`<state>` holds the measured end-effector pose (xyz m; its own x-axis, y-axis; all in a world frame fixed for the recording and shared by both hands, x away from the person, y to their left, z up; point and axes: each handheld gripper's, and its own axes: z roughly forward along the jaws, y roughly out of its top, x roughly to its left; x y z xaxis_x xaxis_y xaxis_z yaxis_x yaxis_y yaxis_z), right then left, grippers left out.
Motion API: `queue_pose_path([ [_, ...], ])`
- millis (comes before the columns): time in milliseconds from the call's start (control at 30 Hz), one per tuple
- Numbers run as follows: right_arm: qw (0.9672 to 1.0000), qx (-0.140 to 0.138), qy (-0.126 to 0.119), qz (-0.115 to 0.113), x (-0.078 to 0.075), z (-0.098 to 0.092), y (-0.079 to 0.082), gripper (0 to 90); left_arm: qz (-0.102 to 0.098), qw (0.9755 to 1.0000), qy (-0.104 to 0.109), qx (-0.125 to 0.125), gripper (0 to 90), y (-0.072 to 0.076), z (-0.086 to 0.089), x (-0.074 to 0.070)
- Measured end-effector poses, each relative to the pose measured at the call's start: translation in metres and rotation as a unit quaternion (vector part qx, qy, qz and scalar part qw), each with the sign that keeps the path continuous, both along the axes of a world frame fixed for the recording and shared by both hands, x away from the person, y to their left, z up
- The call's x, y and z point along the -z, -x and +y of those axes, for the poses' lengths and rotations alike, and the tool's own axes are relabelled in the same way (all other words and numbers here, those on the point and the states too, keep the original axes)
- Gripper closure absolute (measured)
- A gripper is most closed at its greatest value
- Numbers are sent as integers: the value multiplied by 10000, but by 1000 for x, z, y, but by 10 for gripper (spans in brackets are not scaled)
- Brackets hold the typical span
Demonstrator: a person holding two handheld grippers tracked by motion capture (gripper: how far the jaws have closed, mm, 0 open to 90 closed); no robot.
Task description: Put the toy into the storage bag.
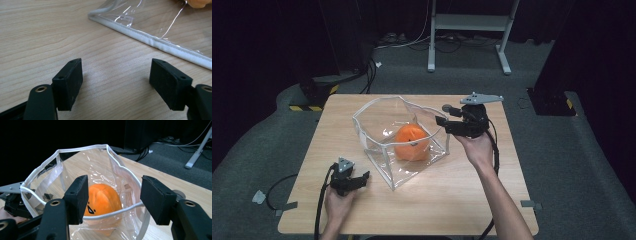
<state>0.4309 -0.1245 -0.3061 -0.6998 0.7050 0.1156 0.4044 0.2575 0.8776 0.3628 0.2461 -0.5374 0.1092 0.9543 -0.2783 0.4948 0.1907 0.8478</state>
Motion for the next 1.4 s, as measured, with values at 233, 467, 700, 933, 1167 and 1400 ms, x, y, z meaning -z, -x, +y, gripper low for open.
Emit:
queue_pose_path([
  [233, 9999, 52, -107, -80, -1, -10, 6, 398, 0, 10000, -3, 0, 268, 0, 0, 0],
  [467, 9997, 79, -172, -133, -2, -17, 11, 398, -1, 10000, -1, -1, 268, 0, 0, 0],
  [700, 9994, 110, -250, -189, -3, -26, 16, 399, 0, 10000, -1, -1, 268, 0, 0, 0],
  [933, 9992, 164, -302, -228, -3, -33, 20, 398, 0, 10000, -2, -2, 268, 0, 0, 0],
  [1167, 9989, 206, -355, -247, -1, -41, 25, 399, 0, 10000, -2, 1, 268, 0, 0, 0],
  [1400, 9985, 251, -401, -270, 0, -47, 29, 399, 0, 10000, -1, -2, 268, 0, 0, 0],
])
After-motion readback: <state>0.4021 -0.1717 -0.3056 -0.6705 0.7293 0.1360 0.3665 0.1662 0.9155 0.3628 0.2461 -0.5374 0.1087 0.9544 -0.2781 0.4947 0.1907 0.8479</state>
